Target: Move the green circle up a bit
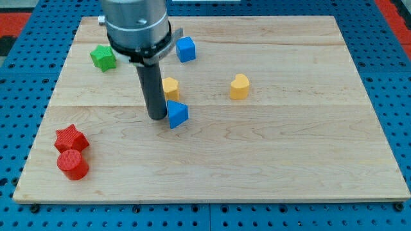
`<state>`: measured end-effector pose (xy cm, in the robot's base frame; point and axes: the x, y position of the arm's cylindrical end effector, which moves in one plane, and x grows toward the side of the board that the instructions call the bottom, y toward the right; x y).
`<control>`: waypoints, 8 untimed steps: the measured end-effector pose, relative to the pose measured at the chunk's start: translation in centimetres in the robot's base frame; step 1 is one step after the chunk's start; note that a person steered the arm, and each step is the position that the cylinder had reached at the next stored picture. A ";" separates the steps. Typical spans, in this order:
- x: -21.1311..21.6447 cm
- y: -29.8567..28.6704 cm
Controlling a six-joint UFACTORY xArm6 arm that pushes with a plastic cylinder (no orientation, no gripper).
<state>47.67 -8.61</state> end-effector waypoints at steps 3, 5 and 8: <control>1.1 8.2; 1.0 9.2; -0.1 -0.2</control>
<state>47.53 -8.78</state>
